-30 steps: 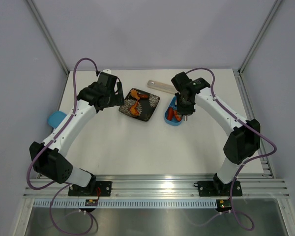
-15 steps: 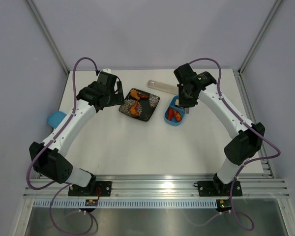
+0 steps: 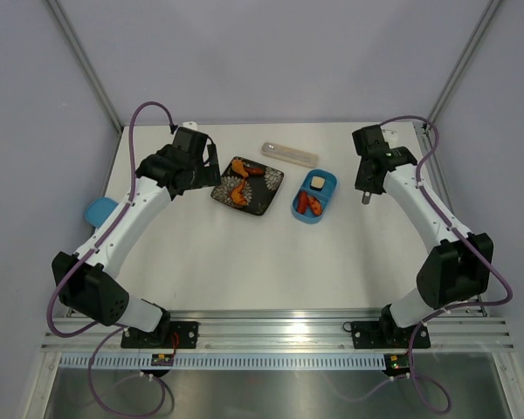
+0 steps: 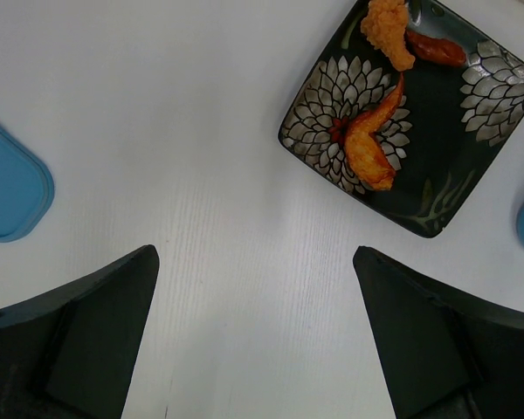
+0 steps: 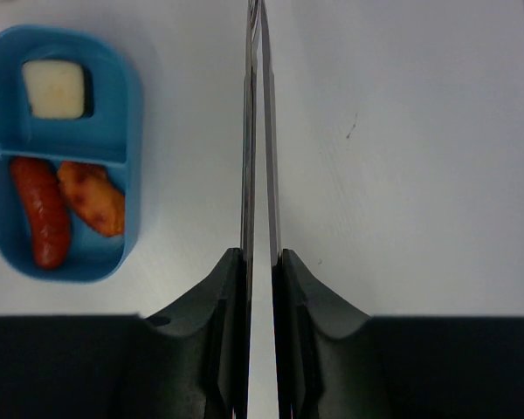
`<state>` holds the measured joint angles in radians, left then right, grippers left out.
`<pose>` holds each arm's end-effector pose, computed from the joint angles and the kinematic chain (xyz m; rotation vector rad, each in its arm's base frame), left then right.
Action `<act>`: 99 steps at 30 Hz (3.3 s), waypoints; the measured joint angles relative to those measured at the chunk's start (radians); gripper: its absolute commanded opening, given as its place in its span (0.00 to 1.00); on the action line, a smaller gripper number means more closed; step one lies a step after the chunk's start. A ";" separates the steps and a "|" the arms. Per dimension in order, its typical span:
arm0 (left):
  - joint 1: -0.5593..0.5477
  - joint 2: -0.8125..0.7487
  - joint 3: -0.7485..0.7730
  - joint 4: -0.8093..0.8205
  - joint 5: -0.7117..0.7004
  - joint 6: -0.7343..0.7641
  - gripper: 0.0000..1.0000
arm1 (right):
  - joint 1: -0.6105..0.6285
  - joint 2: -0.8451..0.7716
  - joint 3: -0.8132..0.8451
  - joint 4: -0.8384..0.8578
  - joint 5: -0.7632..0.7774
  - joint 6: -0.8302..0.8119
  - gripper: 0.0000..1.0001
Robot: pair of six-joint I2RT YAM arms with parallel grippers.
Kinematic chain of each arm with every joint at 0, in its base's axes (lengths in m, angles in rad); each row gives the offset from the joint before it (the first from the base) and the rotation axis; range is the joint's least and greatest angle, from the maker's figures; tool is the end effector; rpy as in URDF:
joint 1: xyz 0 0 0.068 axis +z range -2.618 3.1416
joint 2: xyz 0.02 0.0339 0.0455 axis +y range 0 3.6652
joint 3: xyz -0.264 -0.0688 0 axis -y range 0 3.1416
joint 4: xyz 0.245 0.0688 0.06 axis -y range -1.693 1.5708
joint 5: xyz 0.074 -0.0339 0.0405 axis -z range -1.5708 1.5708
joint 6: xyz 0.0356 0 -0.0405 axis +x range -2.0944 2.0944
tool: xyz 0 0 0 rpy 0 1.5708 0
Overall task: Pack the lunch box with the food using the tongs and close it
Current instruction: Place the clamp at the center of the board, then move the box lid to the center of the board.
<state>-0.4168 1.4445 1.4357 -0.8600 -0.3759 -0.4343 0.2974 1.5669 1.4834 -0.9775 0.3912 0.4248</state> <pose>0.2809 -0.1101 0.3515 -0.1846 2.3540 0.0520 0.3102 0.0809 0.3235 0.2905 2.5090 -0.2353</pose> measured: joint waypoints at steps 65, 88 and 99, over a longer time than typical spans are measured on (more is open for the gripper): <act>0.616 0.642 0.159 -0.164 -0.091 -0.221 0.55 | -0.169 0.035 -0.096 0.230 -0.149 -0.016 0.91; 0.637 0.683 0.185 -0.105 -0.002 -0.182 0.00 | -0.169 0.066 -0.047 0.216 -0.174 0.006 0.91; 0.484 0.565 0.018 -0.009 0.132 -0.109 0.00 | -0.169 0.077 -0.047 0.217 -0.174 0.018 0.91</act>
<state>0.0669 2.0090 1.4540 -0.8688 -0.2436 -0.5438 0.1287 1.6436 1.4368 -0.7601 0.2173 0.4423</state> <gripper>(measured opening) 0.023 0.909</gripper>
